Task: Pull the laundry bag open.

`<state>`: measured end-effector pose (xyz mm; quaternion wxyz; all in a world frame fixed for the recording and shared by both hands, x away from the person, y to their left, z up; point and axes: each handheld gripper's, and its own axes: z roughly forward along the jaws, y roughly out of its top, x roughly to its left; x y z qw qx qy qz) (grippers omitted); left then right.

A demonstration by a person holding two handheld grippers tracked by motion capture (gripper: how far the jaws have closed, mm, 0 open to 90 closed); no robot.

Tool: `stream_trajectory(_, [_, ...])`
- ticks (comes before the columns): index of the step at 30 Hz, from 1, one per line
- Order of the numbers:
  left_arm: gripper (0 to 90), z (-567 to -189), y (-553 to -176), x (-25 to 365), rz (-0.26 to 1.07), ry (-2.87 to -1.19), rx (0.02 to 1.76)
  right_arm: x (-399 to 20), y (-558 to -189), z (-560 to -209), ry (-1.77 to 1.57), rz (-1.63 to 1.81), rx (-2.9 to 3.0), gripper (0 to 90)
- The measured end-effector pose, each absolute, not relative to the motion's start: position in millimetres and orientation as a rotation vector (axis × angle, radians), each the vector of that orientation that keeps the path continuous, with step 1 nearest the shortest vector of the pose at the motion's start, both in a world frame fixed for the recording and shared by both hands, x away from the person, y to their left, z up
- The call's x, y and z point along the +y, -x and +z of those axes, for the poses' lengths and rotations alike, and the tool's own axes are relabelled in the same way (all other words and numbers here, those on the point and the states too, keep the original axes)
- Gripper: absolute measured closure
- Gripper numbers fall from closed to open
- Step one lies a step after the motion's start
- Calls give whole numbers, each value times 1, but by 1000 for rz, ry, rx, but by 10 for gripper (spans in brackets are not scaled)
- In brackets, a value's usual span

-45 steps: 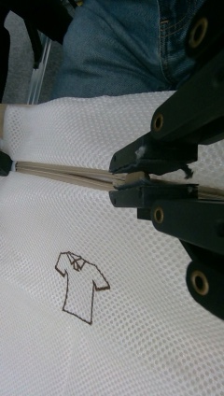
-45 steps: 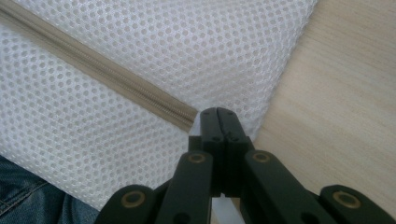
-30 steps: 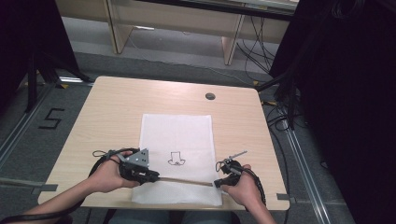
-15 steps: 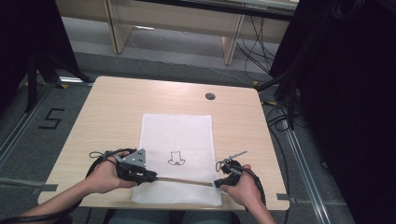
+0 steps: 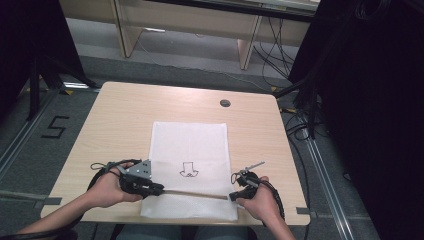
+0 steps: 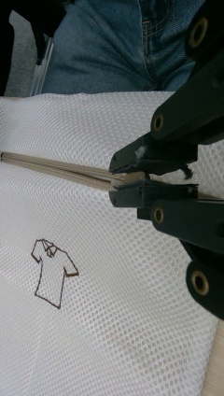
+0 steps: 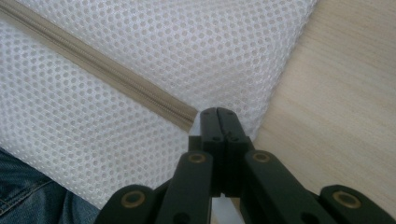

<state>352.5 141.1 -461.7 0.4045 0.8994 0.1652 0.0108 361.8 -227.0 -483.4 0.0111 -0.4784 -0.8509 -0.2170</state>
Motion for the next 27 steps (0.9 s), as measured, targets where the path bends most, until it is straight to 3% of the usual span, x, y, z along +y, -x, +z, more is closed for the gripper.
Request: stream_trajectory(27, [822, -463, -354, 168, 50, -2250, 449, -227, -361, -483, 1499, -660, -2650, 900])
